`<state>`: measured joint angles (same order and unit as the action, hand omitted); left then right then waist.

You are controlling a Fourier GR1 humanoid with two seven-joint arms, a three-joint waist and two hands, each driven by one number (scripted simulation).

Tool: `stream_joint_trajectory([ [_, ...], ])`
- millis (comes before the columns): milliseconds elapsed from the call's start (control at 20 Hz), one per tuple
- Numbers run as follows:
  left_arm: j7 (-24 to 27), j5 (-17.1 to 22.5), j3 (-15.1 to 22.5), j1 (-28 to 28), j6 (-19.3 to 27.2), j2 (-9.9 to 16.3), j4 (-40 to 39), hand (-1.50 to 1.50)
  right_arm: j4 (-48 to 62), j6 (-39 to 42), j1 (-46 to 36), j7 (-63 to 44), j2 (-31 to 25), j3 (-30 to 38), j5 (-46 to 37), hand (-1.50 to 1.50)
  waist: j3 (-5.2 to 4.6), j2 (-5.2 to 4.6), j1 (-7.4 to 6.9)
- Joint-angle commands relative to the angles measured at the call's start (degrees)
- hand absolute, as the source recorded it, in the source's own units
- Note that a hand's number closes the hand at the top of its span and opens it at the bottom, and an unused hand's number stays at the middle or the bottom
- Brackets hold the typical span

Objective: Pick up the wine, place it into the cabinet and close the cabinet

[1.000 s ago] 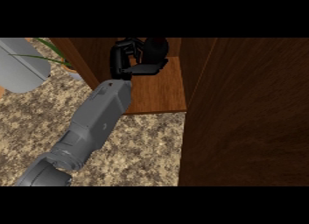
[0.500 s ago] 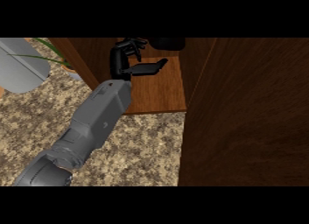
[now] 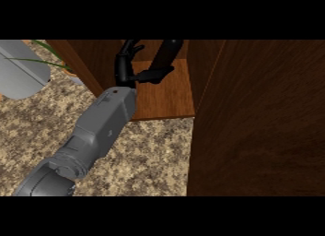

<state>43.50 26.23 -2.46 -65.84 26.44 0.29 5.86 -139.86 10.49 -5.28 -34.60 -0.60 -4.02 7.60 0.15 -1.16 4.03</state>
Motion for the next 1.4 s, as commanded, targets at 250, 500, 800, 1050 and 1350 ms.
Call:
stream_joint_trajectory([
  [250, -1.6, -2.1, 1.0, -0.5, 3.1, 0.3, -2.1, -1.5, -1.5, -1.5, -0.8, -0.9, 0.6, -0.1, 0.7, -1.5, -0.21, -0.33, 0.05],
  [500, 5.6, -0.5, -1.2, 4.5, 2.1, 0.0, -0.4, -1.5, -1.3, 0.6, 0.7, 0.6, 0.5, -0.9, 2.5, -1.5, -0.23, -0.69, 0.5],
  [800, 5.4, -1.0, -1.4, 5.1, -1.8, 1.9, -0.7, -1.5, -2.1, -0.2, -0.3, -0.7, 0.5, -2.4, 0.6, -1.5, -0.29, -0.71, 0.52],
  [1050, 5.4, -1.6, -1.2, 4.6, -4.6, 1.4, -0.2, -1.5, -3.1, -0.1, 0.4, -1.2, -0.5, -0.2, 2.6, -1.5, -0.23, -0.38, 0.23],
  [1350, 3.0, -2.8, -0.3, 3.2, -8.0, 1.5, -0.6, -1.5, -3.1, -0.6, 1.1, -1.1, 0.4, -2.4, 0.3, -1.5, -0.22, -0.01, -0.56],
])
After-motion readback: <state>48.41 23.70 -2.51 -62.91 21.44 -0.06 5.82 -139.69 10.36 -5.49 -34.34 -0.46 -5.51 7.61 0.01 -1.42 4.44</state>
